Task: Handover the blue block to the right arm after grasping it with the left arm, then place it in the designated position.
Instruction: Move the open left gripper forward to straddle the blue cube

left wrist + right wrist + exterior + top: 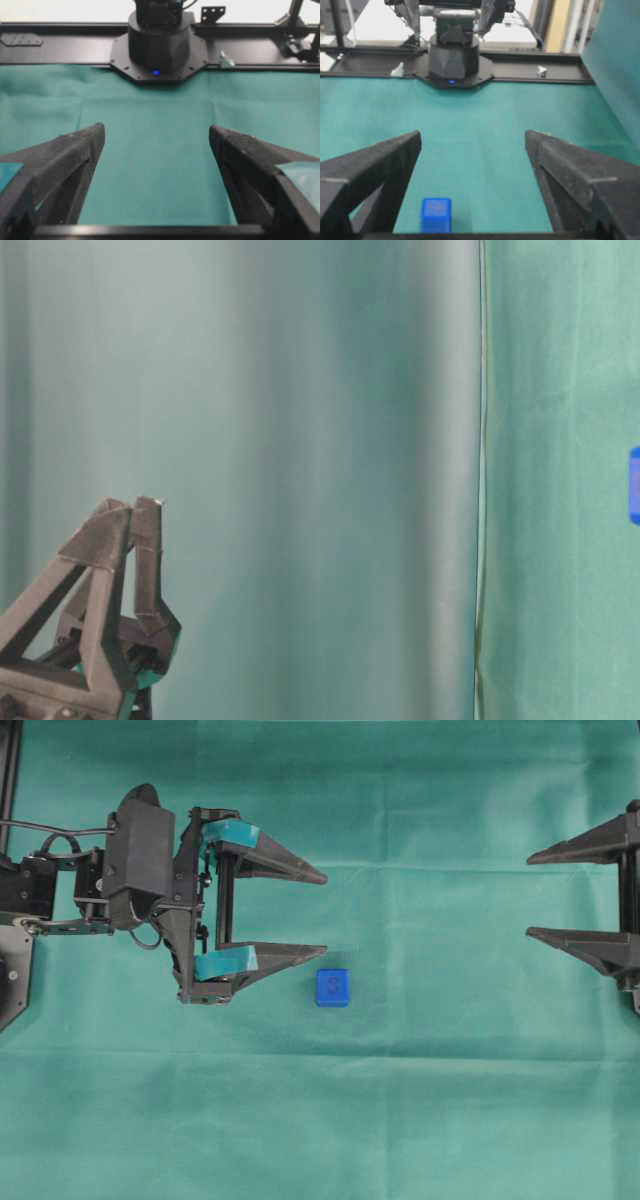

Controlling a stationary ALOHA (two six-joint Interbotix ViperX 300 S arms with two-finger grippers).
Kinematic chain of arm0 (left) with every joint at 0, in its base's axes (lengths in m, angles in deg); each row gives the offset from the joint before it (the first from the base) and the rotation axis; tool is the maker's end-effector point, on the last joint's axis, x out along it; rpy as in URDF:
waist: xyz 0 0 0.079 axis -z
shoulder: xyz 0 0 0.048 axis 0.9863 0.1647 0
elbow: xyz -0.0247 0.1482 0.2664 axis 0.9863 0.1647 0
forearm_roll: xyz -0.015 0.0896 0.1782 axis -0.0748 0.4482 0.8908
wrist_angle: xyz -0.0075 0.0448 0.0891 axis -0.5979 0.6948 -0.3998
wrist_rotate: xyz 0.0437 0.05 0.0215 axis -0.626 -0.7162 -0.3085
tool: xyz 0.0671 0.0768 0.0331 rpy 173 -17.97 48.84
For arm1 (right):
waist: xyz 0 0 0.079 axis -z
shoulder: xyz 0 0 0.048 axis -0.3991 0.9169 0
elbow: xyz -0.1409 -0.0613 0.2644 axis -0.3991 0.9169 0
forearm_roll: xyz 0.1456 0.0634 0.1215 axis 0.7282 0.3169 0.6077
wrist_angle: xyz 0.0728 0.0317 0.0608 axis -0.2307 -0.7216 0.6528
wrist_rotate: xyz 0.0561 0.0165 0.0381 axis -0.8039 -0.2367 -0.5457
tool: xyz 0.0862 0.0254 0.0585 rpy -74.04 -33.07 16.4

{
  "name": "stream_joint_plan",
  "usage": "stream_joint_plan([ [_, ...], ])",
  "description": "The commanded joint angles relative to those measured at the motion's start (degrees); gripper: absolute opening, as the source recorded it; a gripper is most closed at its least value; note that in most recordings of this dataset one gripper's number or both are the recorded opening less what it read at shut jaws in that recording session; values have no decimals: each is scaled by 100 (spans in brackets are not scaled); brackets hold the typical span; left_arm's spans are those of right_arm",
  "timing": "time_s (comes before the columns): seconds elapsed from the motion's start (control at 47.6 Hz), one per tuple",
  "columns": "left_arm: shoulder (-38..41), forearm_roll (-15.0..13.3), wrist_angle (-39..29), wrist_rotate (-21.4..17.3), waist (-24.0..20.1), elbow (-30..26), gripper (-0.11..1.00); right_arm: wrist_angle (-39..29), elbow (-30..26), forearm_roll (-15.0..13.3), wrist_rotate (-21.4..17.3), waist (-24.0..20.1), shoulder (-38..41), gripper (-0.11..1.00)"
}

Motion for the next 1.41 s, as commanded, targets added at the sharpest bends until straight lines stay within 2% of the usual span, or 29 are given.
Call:
stream_joint_plan([
  [0.0, -35, 0, -9, 9, 0, -149, 100, 44, -149, 0, 0, 18, 44, 94],
  [0.231, -35, 0, -141, 18, 0, -158, 100, 26, -149, 0, 0, 18, 53, 94],
  [0.378, -26, -9, -580, 62, 0, -272, 100, 18, -149, 0, 0, 18, 53, 94],
  [0.483, 26, -9, -1116, 88, 0, -466, 100, 18, -158, -9, 0, 18, 53, 94],
  [0.756, 325, -9, -3023, 132, 0, -1230, 100, 26, -158, 0, -9, 18, 62, 94],
  [1.049, 677, -9, -4632, 132, 0, -2030, 100, 18, -158, 0, -18, 18, 88, 94],
  [1.385, 756, 9, -4790, 132, 0, -2153, 100, 18, -167, 0, -18, 18, 132, 94],
])
